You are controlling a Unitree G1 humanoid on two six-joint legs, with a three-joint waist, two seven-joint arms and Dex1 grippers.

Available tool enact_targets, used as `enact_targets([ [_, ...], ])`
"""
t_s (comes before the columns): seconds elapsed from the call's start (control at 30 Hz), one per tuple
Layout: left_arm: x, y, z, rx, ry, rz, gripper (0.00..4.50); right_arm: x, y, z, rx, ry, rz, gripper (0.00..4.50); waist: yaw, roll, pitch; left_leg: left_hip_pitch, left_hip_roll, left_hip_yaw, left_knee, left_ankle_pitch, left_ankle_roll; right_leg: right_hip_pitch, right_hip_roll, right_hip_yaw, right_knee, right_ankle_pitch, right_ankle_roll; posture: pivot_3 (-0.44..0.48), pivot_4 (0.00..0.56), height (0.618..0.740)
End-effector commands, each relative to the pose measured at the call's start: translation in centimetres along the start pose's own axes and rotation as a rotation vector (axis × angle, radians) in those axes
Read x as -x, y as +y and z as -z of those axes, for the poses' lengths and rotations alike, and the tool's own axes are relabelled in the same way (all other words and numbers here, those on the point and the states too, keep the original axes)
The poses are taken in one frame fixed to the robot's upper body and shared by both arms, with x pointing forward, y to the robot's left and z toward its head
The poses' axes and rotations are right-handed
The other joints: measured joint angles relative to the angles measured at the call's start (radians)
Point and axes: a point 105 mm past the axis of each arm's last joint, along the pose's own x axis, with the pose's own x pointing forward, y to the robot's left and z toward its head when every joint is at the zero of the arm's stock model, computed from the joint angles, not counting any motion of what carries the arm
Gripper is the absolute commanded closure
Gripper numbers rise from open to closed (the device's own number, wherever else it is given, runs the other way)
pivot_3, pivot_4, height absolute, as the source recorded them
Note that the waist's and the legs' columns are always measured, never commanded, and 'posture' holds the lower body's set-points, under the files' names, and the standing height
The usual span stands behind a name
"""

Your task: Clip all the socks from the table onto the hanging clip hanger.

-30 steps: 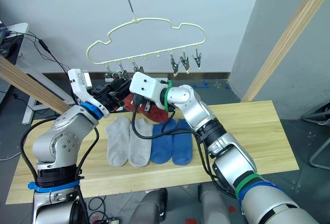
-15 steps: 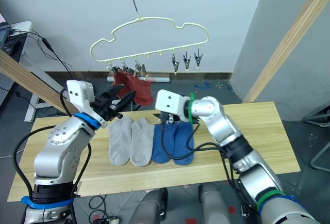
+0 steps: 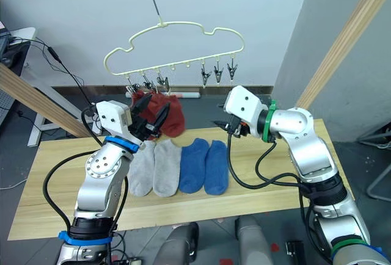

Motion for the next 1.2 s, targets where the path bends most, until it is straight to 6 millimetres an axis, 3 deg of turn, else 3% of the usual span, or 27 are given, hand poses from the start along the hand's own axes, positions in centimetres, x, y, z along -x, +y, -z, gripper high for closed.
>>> enact_targets([
  [0.03, -0.5, 0.1, -0.8, -0.016, -0.050, -0.018, 1.93, 1.1, -0.4, -1.9, 0.018, -0.080, 0.031, 2.38, 0.000, 0.000, 0.000, 0.000, 0.000, 0.000, 0.000, 0.000, 0.000, 0.000, 0.000, 0.000, 0.000, 0.000, 0.000, -0.087, 0.318, 0.740],
  [0.47, -3.2, 0.8, -1.1, 0.022, -0.095, -0.068, 1.93, 1.8, -1.4, -3.4, -0.011, -0.164, 0.056, 2.38, 0.000, -0.001, 0.000, 0.000, 0.000, 0.000, 0.000, 0.000, 0.000, 0.000, 0.000, 0.000, 0.000, 0.000, 0.000, -0.091, 0.315, 0.740],
  [1.2, -4.7, 0.8, -2.9, 0.070, -0.145, -0.115, 1.93, 2.5, -1.8, -4.3, -0.040, -0.235, 0.045, 2.38, 0.000, -0.001, 0.000, 0.000, 0.000, 0.001, 0.000, 0.000, 0.000, 0.000, 0.000, 0.000, 0.000, 0.000, 0.000, -0.096, 0.314, 0.740],
])
